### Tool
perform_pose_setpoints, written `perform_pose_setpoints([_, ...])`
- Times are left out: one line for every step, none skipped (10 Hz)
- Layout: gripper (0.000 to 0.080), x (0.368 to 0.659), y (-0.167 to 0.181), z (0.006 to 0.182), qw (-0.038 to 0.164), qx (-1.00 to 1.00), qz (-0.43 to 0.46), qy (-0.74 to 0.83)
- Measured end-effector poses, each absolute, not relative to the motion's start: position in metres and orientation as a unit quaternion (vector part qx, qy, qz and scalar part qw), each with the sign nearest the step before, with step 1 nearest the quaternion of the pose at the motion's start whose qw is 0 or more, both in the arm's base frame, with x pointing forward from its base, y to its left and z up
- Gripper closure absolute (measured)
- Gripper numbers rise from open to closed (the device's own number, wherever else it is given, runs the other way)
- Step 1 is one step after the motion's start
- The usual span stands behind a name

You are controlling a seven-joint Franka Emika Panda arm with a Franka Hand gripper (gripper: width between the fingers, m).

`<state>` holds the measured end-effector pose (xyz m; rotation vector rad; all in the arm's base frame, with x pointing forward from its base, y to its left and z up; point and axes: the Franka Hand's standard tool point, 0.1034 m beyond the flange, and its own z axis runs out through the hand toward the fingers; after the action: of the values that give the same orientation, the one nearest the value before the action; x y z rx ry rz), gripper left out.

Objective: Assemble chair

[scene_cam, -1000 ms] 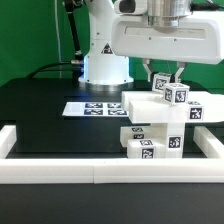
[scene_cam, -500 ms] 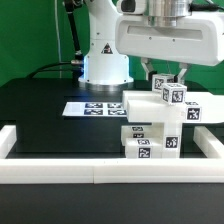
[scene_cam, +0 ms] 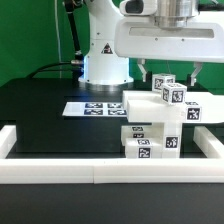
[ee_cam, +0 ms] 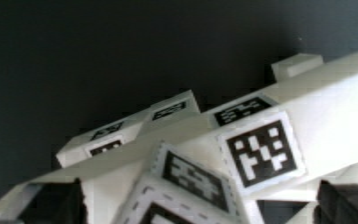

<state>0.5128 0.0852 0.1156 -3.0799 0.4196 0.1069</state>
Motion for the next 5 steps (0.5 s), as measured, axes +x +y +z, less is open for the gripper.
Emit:
perform_pose_setpoints([0.0151,0.5134,0.0847,0.1157,0.017,-0.996,0.032,0.084])
perform_pose_setpoints([0.015,0.5141,0.0847,0.1159,0.017,-0.998,0.03,0.047])
perform_pose_setpoints([0.015,0.5145,0.0842,0.1158,0.018,-0.999,0.028,0.01])
perform_pose_setpoints([0.015,0.5146,0.0832,0.1157,0.018,-0.999,0.028,-0.017])
perform_pose_setpoints([0.015,0.5148,0.082,0.1157,0.019,-0.998,0.027,-0.056])
